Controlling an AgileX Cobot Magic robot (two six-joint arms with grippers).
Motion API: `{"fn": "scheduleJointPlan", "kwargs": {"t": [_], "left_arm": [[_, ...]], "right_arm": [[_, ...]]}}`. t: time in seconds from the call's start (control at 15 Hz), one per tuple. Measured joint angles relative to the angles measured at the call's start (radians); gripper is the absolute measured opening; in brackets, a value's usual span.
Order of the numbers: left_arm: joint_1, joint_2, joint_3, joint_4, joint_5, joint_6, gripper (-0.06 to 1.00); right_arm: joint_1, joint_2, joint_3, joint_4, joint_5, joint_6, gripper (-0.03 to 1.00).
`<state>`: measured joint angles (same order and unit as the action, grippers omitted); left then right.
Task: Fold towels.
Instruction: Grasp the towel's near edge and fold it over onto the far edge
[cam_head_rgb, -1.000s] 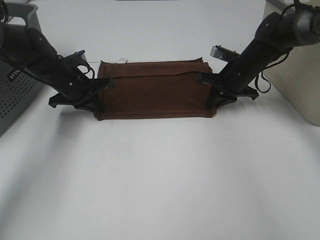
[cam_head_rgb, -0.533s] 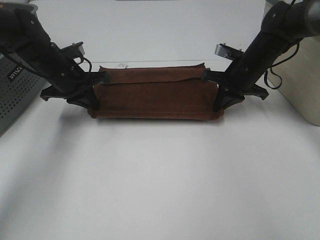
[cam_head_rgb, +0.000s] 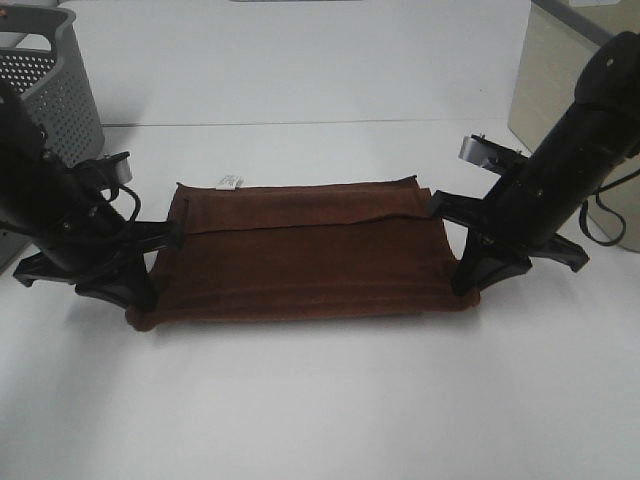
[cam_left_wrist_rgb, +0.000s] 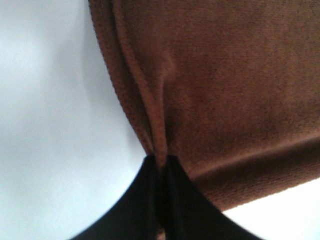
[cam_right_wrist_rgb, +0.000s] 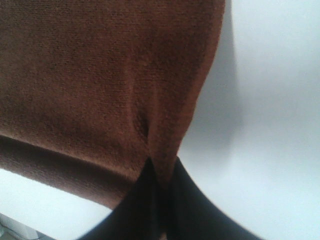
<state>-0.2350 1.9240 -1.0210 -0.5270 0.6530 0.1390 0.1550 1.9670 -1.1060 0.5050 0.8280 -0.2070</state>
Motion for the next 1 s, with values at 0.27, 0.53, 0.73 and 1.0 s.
{"fn": "scheduleJointPlan", "kwargs": {"t": [0.27,0.53,0.73,1.0], "left_arm": [[0.0,-0.039,0.042,-0.016,0.0,0.0,0.01],[0.001,-0.039,-0.105,-0.013,0.004,-0.033,0.01],[0.044,0.019,-0.27,-0.005,0.008,-0.069,0.01],[0.059,0.202,-0.445,0.004,-0.014,-0.073,0.01]], "right_arm": [[0.001,-0.049,0.05,0.01,-0.017,-0.025,0.0],[0.001,-0.035,-0.132,-0.015,0.01,-0.03,0.0],[0.001,0.062,-0.333,-0.032,0.043,-0.03,0.0],[0.001,0.226,-0.515,-0.036,0.031,-0.03,0.0]]}}
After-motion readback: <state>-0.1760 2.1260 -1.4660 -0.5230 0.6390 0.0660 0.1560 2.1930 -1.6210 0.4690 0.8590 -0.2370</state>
